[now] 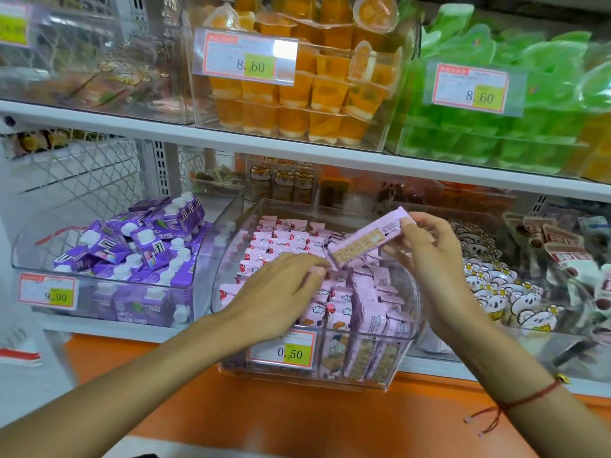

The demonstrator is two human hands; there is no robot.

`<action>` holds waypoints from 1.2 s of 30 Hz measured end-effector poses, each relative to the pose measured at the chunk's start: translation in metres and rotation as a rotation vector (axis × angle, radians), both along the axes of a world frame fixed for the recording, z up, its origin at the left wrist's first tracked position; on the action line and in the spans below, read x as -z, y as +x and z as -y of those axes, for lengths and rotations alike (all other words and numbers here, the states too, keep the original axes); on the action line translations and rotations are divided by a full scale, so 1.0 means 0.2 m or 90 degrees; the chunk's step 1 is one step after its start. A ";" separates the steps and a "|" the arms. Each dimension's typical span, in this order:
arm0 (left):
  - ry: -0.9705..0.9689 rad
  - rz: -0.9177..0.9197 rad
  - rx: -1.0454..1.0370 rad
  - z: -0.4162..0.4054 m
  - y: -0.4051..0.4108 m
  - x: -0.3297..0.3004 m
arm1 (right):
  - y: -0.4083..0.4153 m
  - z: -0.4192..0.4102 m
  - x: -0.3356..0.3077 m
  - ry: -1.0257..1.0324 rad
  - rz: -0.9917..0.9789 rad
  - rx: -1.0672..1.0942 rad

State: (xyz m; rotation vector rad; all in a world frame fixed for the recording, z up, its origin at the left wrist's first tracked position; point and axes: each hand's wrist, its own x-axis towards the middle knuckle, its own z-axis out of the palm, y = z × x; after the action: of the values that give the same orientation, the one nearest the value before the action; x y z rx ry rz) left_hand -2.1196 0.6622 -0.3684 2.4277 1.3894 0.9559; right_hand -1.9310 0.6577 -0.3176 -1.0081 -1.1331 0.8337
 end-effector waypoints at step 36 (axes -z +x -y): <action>-0.015 0.315 -0.047 -0.01 0.04 -0.08 | 0.01 -0.03 0.05 0.278 0.732 0.118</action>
State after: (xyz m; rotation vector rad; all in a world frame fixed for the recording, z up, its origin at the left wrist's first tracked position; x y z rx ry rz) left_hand -2.1117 0.6647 -0.3528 1.9405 1.2971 1.4239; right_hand -1.9297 0.6640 -0.3268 -1.1954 -2.0177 -0.2529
